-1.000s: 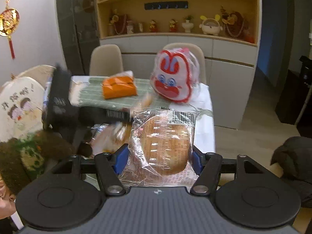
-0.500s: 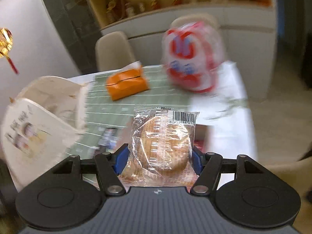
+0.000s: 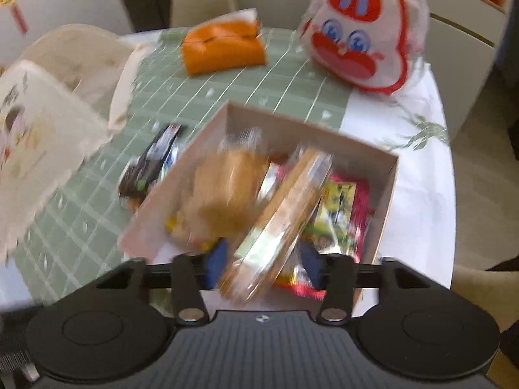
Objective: Organize snacks
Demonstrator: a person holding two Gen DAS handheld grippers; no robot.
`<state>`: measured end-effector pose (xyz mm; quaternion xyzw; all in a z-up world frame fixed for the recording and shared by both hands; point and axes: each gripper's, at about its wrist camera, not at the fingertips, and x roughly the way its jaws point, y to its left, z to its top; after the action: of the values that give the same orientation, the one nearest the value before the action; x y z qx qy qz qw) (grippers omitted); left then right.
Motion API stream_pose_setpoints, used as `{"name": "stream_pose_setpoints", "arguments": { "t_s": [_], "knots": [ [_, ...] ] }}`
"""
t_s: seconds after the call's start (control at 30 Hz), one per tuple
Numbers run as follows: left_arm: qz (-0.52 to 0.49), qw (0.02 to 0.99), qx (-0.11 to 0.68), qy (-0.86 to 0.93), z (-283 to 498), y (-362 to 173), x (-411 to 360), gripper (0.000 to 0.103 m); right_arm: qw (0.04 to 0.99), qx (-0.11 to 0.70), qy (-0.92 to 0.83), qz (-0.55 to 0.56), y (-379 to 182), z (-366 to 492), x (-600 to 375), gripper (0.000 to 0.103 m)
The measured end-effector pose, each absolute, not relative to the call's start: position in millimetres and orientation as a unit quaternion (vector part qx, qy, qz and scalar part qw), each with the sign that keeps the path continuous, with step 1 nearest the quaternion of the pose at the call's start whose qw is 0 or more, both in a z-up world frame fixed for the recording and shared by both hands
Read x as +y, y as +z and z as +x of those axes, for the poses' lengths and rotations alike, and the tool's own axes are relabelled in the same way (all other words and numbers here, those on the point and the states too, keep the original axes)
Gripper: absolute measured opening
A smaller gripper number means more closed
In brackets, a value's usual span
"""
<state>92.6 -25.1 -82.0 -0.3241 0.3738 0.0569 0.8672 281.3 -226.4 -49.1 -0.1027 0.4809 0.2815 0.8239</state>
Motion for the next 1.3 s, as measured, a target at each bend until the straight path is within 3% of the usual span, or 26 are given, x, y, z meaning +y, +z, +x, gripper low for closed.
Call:
{"name": "stream_pose_setpoints", "arguments": {
  "t_s": [0.23, 0.37, 0.57, 0.63, 0.7, 0.77, 0.83, 0.97, 1.13, 1.3],
  "knots": [
    [-0.324, 0.861, 0.389, 0.047, 98.5, -88.2, -31.9, 0.034, 0.844, 0.471, 0.238, -0.095, -56.3, 300.5, -247.5, 0.035],
    [-0.312, 0.860, 0.402, 0.032, 99.6, -91.2, -39.7, 0.034, 0.828, 0.504, 0.246, -0.030, -66.1, 300.8, -262.0, 0.032],
    [-0.288, 0.878, 0.381, 0.042, 99.8, -68.3, -25.5, 0.034, 0.859, 0.438, 0.248, -0.094, -34.9, 264.6, -253.9, 0.033],
    [-0.277, 0.891, 0.353, 0.068, 97.1, -50.3, -13.5, 0.034, 0.873, 0.401, 0.251, -0.115, -13.3, 257.3, -246.4, 0.043],
    [-0.264, 0.903, 0.323, 0.105, 92.6, -32.3, 0.3, 0.034, 0.888, 0.358, 0.254, -0.138, 10.3, 253.0, -232.2, 0.069],
    [-0.257, 0.906, 0.305, 0.144, 88.1, -19.9, 12.2, 0.034, 0.896, 0.313, 0.267, -0.165, 31.4, 251.2, -210.1, 0.078],
    [-0.260, 0.898, 0.303, 0.184, 83.8, -15.2, 25.4, 0.034, 0.891, 0.288, 0.292, -0.193, 43.4, 254.3, -183.8, 0.081],
    [-0.297, 0.862, 0.340, 0.231, 77.8, -28.1, 41.0, 0.034, 0.833, 0.357, 0.369, -0.206, 34.8, 286.6, -113.6, 0.083],
    [-0.322, 0.839, 0.357, 0.256, 55.4, -42.0, 30.9, 0.034, 0.767, 0.473, 0.386, -0.197, -24.7, 342.3, -32.8, 0.079],
    [-0.355, 0.820, 0.353, 0.279, 25.3, -45.9, 22.4, 0.034, 0.752, 0.487, 0.368, -0.249, -75.5, 354.9, 12.1, 0.072]
  ]
}}
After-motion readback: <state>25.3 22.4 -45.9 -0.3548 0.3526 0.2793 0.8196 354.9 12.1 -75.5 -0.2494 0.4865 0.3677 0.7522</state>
